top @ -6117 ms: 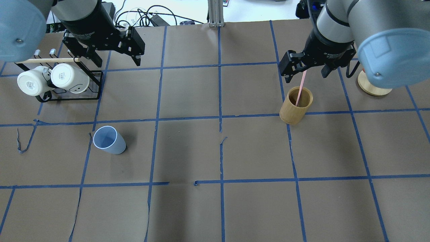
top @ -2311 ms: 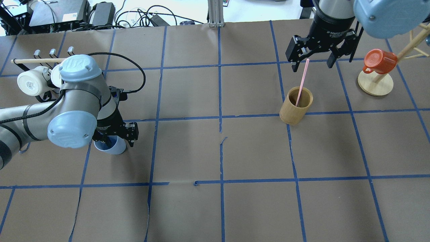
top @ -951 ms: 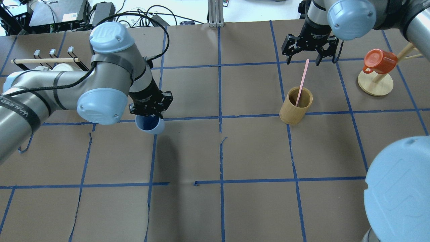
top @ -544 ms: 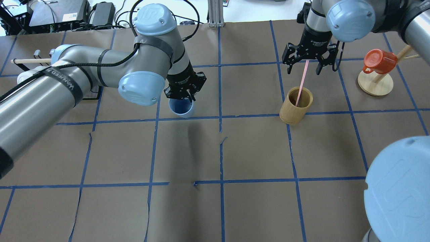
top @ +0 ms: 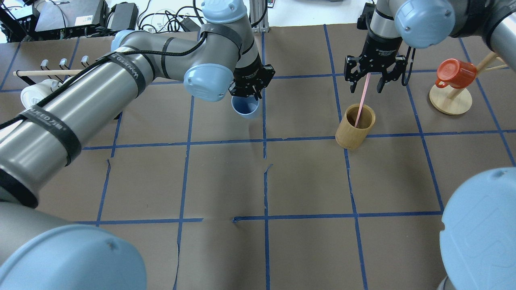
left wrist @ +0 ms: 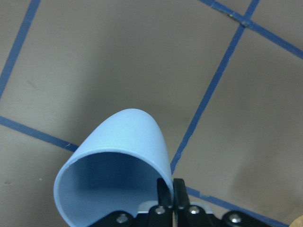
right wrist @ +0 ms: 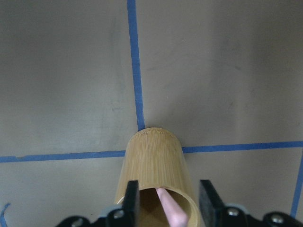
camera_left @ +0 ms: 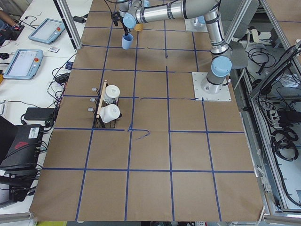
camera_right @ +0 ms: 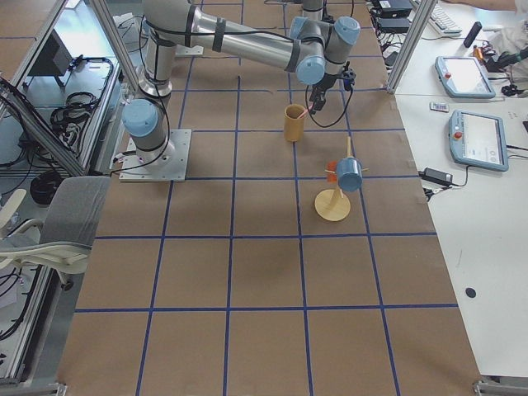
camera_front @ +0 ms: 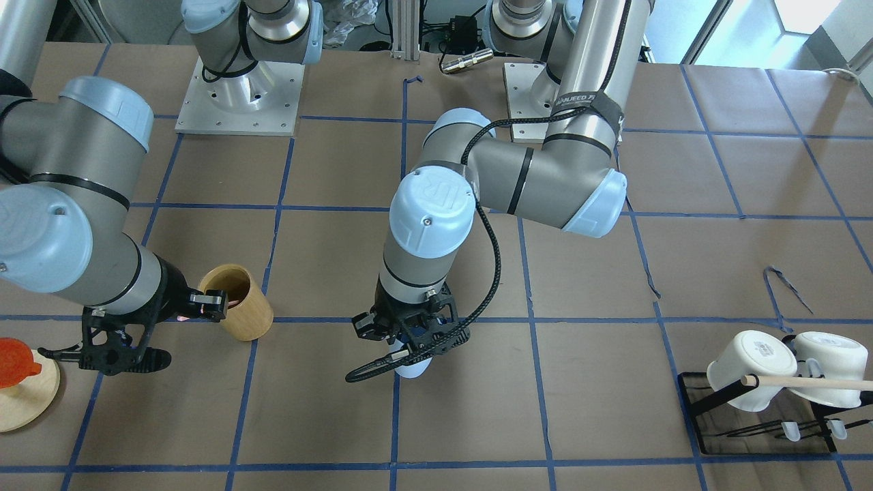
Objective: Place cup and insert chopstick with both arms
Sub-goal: 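Carry the blue cup to table center with left gripper while right grips chopstick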
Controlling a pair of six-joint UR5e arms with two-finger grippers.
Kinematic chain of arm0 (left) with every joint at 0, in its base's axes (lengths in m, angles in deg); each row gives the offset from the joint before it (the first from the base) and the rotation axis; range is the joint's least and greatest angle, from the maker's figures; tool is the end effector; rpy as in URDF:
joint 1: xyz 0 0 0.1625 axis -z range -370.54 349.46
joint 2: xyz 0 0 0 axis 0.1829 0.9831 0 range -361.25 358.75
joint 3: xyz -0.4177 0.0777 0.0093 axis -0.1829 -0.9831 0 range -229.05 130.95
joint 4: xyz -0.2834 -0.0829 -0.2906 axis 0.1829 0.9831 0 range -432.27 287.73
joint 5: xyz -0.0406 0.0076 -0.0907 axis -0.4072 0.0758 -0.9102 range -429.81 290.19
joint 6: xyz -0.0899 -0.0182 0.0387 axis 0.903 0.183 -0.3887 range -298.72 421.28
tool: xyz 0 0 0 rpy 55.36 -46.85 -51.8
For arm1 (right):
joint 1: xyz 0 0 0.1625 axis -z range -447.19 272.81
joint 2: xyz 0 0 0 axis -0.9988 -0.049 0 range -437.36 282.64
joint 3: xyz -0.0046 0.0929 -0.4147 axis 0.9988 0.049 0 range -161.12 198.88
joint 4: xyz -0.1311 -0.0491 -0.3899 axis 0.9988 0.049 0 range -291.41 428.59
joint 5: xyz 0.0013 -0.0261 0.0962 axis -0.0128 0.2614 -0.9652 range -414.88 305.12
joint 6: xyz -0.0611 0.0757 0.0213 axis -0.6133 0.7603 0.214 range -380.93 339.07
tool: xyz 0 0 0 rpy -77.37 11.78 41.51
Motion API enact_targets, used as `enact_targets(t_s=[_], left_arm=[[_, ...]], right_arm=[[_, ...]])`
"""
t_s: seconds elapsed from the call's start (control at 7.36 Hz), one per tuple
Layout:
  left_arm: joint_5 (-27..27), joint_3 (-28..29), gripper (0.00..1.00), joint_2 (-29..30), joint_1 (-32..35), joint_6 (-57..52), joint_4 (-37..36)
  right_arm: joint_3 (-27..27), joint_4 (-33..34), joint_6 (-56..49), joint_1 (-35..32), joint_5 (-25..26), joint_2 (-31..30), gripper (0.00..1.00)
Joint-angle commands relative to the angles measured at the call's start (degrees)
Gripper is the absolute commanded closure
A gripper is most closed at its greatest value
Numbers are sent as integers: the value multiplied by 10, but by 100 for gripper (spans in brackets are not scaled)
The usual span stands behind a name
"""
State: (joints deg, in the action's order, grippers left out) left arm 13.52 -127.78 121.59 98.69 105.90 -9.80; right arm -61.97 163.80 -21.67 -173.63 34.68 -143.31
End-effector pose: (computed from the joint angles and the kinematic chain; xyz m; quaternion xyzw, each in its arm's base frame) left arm -0.3688 -0.6177 0.2873 0.2161 -0.9732 0.0133 0.0767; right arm 0.0945 -0.6408 0.3349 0.0249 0.9961 0.0842 0.0070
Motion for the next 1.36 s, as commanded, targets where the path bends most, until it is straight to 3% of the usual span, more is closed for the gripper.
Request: enact_targets(t_s=[0.0,0.14,0.41,0.68,0.95,1.22], left_arm=[[0,15,100,17,12,0,-5],[7,16,2,19,12,-9,-11],[11,30,0,20,8,-13,-33],[53,64,0,-3,-3,-70,0],[54,32,0,-87,-42,-176,98],[87,-57,0,-196,-50,-274,137]], right_arm=[[3,2,0,0,-4,1,93],[3,2,0,0,1,-1,100],[6,-3,-1,0,2,-8,100],[40,-17,0,-2,-1,-36,100],[89,-73,3,-6,-8,-79,100],[111,-55,25,-33,-11,-102,100]])
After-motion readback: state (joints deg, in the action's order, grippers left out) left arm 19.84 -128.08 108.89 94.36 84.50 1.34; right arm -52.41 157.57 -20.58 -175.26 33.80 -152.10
